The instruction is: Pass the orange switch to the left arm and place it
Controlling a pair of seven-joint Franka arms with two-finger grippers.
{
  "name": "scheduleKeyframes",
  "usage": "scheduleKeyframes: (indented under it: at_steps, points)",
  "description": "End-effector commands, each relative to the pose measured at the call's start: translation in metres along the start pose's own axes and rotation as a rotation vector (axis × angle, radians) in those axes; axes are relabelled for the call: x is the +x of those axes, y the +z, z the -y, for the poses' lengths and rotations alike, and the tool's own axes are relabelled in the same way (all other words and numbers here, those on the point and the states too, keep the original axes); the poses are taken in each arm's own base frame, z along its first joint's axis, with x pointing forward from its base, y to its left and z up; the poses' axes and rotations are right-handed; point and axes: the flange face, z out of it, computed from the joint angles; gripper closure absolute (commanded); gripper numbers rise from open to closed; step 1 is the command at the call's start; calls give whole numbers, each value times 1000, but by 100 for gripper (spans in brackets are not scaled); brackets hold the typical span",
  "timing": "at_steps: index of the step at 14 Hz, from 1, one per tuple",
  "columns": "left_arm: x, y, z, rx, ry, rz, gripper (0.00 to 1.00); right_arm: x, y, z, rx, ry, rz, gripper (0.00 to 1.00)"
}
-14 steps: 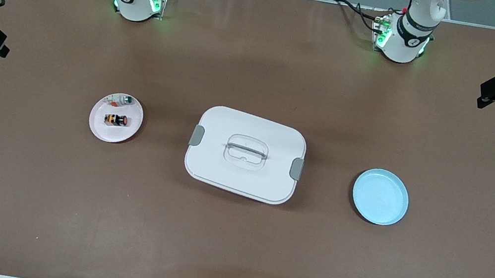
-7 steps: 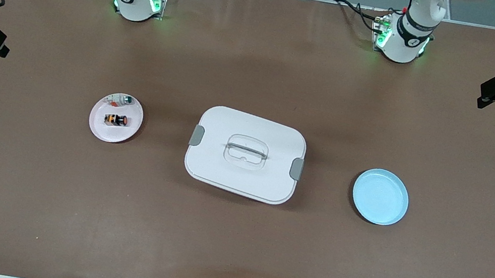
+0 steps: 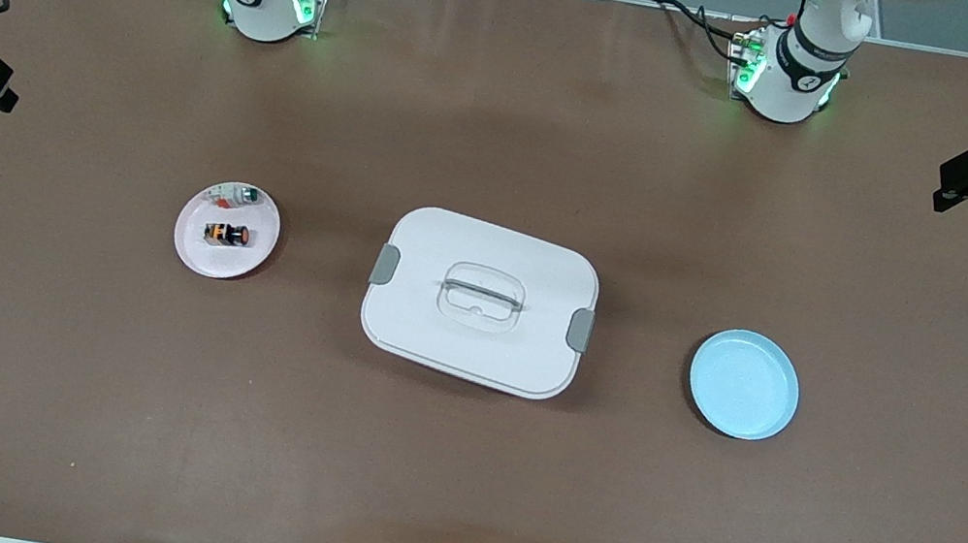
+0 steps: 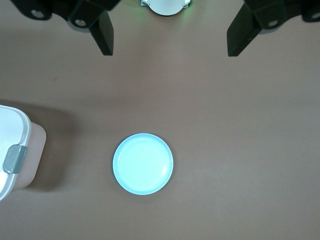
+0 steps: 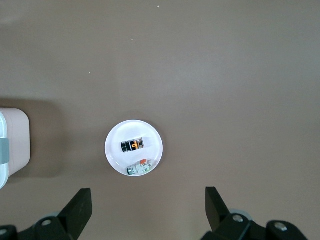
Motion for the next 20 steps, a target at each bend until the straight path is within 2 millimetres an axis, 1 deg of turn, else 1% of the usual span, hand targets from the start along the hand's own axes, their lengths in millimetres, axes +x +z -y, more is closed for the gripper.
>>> scheduleKeyframes:
  at_steps: [1,12,16,19,20]
  points:
    - [1,-2,1,8,14,4,0,-5,-4,-3,0,16,-13,0]
    - [2,1,0,9,17,10,0,-4,-5,-2,2,14,-19,0]
    - [0,-2,-1,6,18,7,0,-3,-4,-3,2,16,-18,0]
    - [2,9,-2,3,19,27,0,-3,-4,-3,3,16,-18,0]
    - [2,9,-3,3,21,24,0,-3,-4,-3,3,16,-21,0]
